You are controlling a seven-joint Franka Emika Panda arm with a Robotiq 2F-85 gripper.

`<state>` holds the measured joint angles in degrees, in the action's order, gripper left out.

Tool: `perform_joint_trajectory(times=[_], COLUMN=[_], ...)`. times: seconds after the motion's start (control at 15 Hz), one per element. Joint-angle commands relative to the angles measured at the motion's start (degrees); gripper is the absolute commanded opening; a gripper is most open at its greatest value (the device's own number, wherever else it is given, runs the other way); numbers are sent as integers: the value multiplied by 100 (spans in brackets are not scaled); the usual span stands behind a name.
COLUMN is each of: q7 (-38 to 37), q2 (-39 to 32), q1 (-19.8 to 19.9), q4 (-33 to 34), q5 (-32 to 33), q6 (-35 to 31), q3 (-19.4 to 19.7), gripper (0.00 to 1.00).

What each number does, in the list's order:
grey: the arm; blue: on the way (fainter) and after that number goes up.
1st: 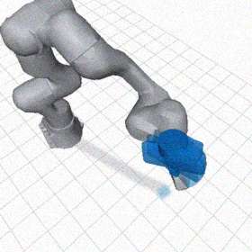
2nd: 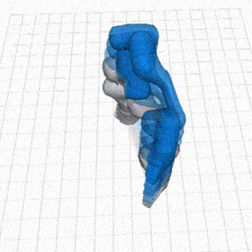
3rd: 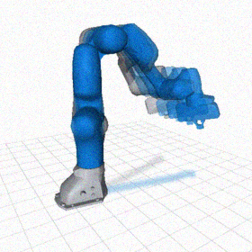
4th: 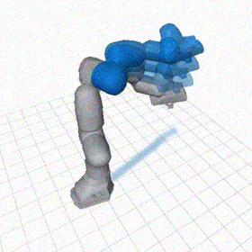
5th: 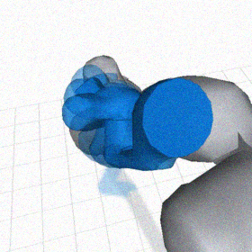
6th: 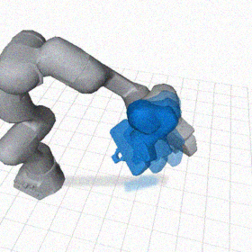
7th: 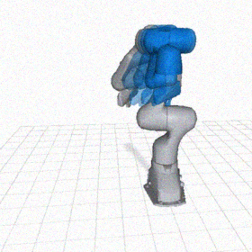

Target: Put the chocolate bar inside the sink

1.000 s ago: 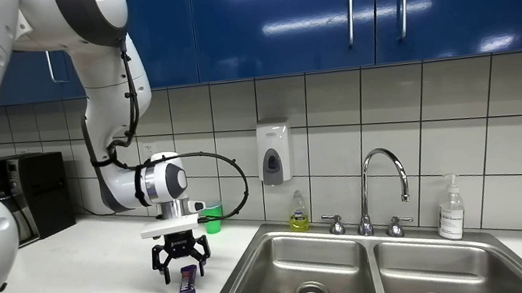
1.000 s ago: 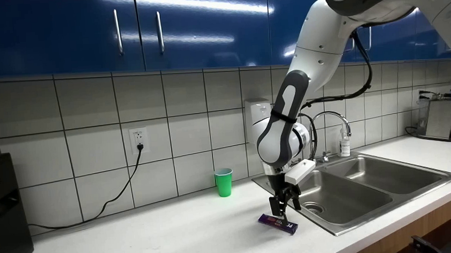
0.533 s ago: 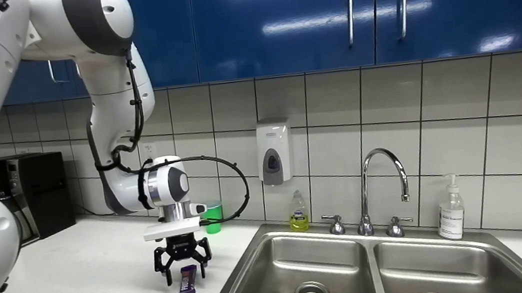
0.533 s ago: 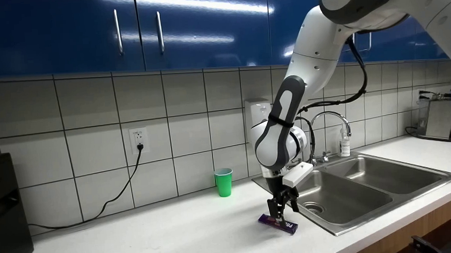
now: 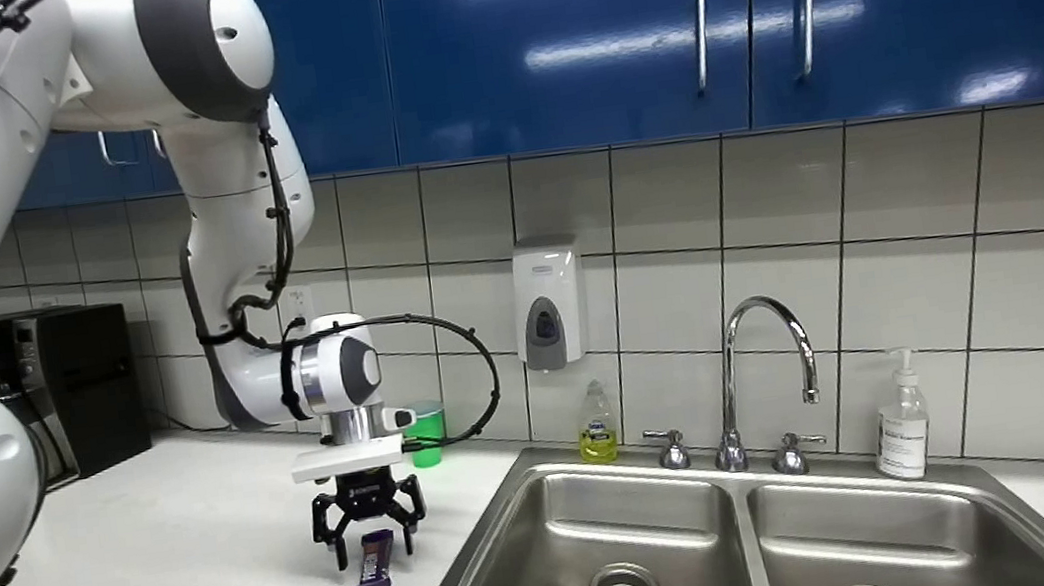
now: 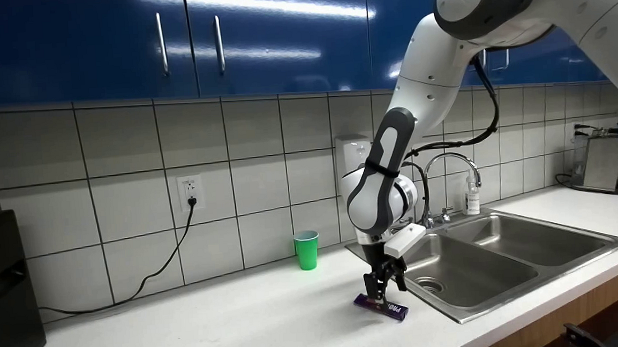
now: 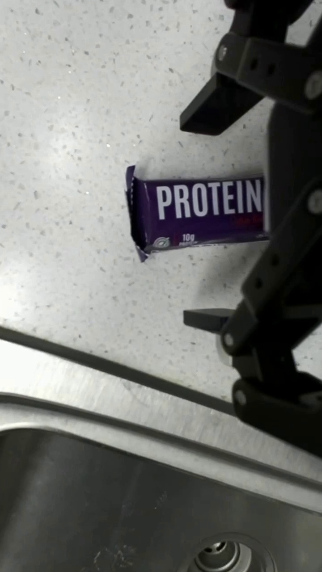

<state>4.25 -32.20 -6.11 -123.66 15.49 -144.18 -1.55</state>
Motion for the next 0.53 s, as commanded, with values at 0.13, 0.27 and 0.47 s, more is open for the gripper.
perform_joint_trajectory(times=[0.13,0.27,0.47], q7=[-60,-59,-57], q2=[-92,-117,-160], q1=[-85,-84,-79], q4=[169,194,229], q5=[28,25,16], q6=[86,86,85], q3=[68,68,68], gripper=[100,100,100])
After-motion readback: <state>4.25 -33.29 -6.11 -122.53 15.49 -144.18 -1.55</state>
